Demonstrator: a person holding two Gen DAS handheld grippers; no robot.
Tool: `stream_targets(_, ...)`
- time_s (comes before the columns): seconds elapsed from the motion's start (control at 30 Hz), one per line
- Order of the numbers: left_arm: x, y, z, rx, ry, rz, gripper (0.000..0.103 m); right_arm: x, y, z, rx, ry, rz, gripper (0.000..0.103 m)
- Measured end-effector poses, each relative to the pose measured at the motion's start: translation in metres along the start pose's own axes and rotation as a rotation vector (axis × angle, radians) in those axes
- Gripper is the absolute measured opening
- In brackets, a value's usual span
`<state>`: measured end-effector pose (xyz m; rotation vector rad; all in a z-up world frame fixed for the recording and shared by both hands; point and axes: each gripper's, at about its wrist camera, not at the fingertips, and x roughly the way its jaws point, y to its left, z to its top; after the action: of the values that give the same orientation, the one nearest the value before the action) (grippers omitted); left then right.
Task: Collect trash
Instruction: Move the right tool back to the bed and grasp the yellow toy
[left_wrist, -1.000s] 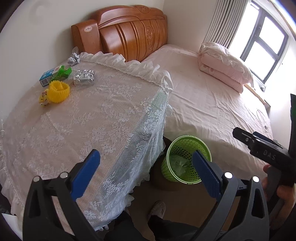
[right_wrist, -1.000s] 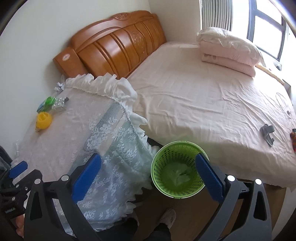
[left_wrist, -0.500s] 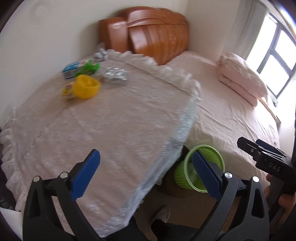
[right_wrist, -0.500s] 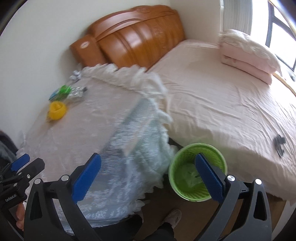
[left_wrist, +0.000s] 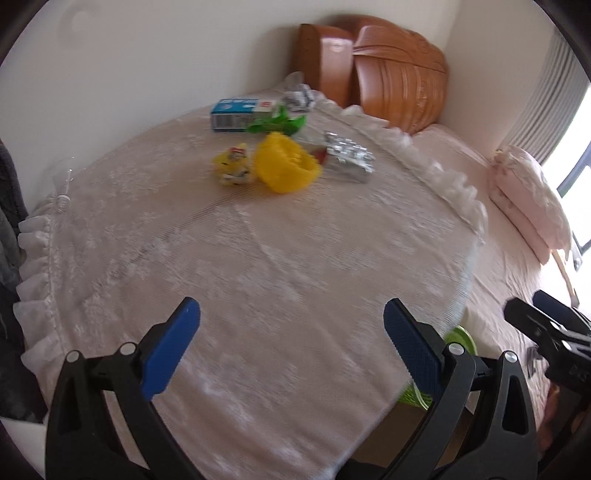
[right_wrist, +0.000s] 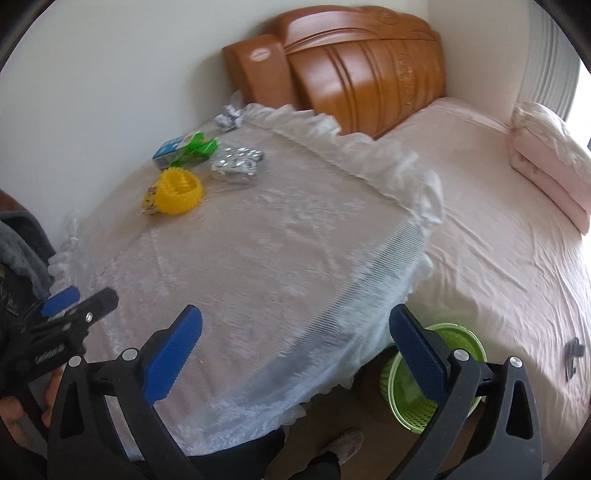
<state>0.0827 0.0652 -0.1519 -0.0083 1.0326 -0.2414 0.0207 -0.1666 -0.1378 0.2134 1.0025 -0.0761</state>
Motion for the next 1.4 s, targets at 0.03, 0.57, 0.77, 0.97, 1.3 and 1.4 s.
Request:
stream_targets(0.03, 0.006, 0.007, 0.006, -0.006, 0.000, 0.005, 0.095, 0.006, 0.006, 0.005, -0.013, 0.007, 0.006, 0.101)
stream_targets(0.57, 0.039, 0.108, 0.050, -0.125, 0.017, 0.072, 0.095, 0.153, 0.156, 0.114, -0.332, 0.032, 0.112, 0.100)
stream_targets(0.77, 0.045, 0.123, 0.055, -0.153, 0.021, 0.069, 0.095, 0.191, 0.172, 0.123, -0.335, 0.099, 0.099, 0.070)
stream_targets(0.97, 0.051, 0.117, 0.067, -0.153, 0.005, 0.053, 0.095, 0.185, 0.157, 0.127, -0.259, 0.108, 0.160, 0.034)
stream_targets(1.3, 0.083, 0.087, 0.103, -0.126, -0.008, 0.011, 0.095, 0.122, 0.108, 0.110, -0.152, 0.062, 0.167, 0.023)
stream_targets(1.4, 0.105, 0.075, 0.118, -0.108, 0.000, 0.019, 0.092, 0.100, 0.085, 0.100, -0.101, 0.051, 0.159, 0.023)
